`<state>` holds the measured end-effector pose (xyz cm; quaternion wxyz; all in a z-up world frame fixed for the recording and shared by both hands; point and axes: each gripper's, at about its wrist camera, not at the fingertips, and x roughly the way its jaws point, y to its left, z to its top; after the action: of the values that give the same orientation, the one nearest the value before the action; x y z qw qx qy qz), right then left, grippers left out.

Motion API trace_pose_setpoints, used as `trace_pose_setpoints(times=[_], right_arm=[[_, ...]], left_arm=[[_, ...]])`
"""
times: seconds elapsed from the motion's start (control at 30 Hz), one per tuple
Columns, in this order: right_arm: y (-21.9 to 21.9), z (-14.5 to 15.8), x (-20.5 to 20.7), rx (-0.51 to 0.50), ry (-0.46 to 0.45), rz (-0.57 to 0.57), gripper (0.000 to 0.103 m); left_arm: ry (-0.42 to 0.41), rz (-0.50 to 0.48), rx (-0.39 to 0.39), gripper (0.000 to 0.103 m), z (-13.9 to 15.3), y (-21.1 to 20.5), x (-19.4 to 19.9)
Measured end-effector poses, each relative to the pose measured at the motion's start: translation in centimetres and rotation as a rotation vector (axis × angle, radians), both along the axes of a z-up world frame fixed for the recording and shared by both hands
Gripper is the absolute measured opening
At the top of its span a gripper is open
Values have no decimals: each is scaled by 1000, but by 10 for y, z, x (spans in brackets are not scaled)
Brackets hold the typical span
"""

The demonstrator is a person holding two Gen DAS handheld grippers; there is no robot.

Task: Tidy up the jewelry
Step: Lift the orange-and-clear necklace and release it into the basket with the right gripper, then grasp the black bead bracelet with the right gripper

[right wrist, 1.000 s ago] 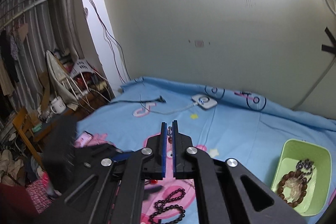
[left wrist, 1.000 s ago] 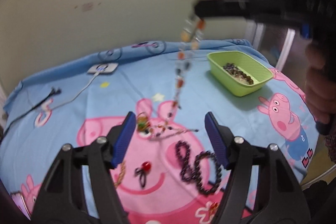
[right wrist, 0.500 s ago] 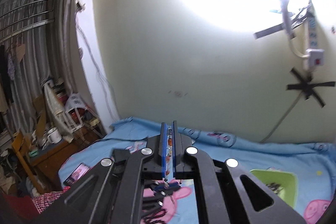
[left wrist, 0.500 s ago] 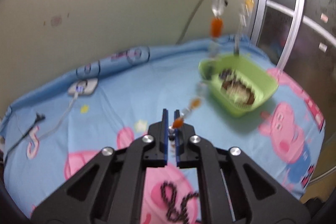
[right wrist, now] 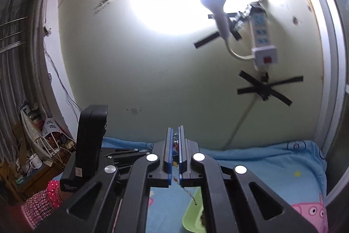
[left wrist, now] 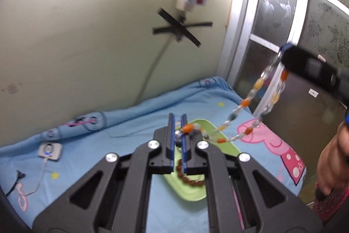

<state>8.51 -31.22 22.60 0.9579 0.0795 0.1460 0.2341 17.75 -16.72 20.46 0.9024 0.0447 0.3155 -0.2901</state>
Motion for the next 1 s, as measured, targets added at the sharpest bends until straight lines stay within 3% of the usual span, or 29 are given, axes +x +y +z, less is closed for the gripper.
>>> trace_pose_setpoints(times=[0.43,0.47,0.5,0.53,0.6,0.67,0.73,0.87,1.0], right_arm=[[-35,-130,67,28,260,-61,0],[-38,-139,72,38,268,-65,0],[-42,-143,79,53,276,-68,0],[-46,-150,84,75,295,-70,0],[-58,-158,92,149,337,-59,0],[-68,-160,90,219,339,-62,10],[-73,-158,83,242,308,-84,27],[-64,-155,64,252,288,-47,27],[-38,-152,49,221,288,36,27]], left_arm=[[204,-11,147,6,-100,-63,51],[222,-3,163,18,-106,-65,55],[257,14,188,41,-114,-65,59],[271,29,199,49,-118,-64,62],[263,50,204,51,-121,-58,62],[251,60,192,52,-117,-46,59],[223,75,168,52,-109,-28,53],[169,109,119,52,-88,27,29],[113,222,116,52,-83,118,-12]])
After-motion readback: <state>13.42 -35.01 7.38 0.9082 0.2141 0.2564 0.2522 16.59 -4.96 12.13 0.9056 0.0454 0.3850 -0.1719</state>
